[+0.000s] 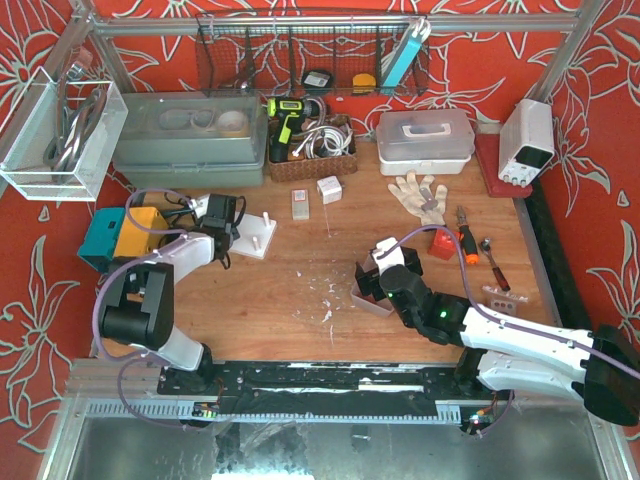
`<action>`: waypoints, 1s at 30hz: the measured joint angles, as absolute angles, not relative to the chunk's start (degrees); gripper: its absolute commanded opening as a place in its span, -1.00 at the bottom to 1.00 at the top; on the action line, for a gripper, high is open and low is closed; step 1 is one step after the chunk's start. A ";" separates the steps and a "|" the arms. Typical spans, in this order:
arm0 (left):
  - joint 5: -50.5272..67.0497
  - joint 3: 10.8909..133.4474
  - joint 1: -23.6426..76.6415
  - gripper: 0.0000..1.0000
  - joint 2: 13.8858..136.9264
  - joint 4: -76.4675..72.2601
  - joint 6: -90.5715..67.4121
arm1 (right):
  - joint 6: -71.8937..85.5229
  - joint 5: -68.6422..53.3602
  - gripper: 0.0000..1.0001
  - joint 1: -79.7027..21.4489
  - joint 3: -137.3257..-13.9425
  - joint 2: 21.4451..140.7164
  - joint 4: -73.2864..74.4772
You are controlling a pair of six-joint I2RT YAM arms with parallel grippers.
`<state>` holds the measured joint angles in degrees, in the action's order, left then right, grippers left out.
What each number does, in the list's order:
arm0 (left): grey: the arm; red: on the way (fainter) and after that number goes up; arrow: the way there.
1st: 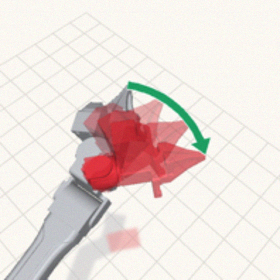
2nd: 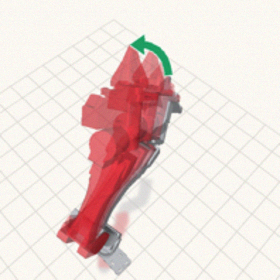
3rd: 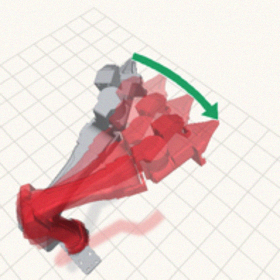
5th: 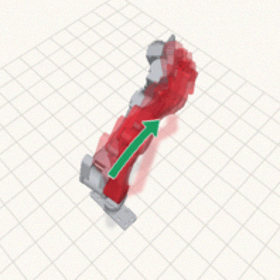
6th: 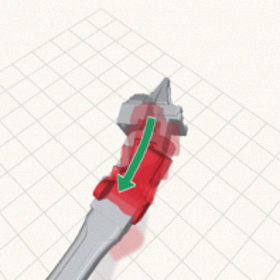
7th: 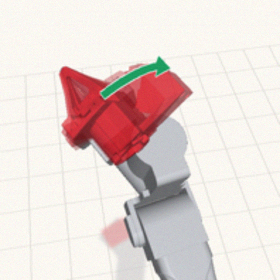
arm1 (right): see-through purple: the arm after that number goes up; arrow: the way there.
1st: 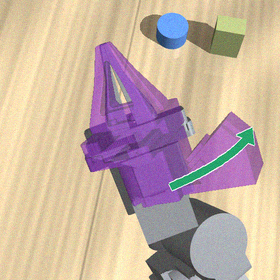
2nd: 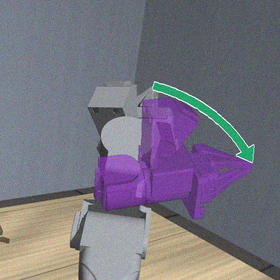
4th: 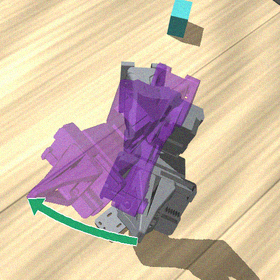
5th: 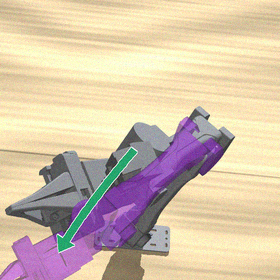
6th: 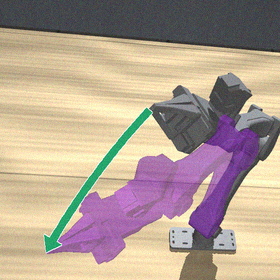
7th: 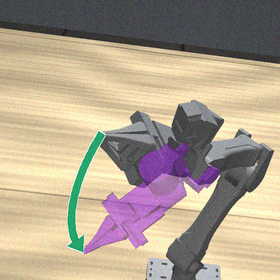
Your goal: Install the large spring
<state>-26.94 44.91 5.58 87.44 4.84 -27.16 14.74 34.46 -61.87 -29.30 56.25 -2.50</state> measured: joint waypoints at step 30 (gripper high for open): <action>3.40 24.16 22.50 1.00 62.72 -17.54 -23.90 | 16.86 10.63 -0.17 -48.86 -47.83 68.62 32.08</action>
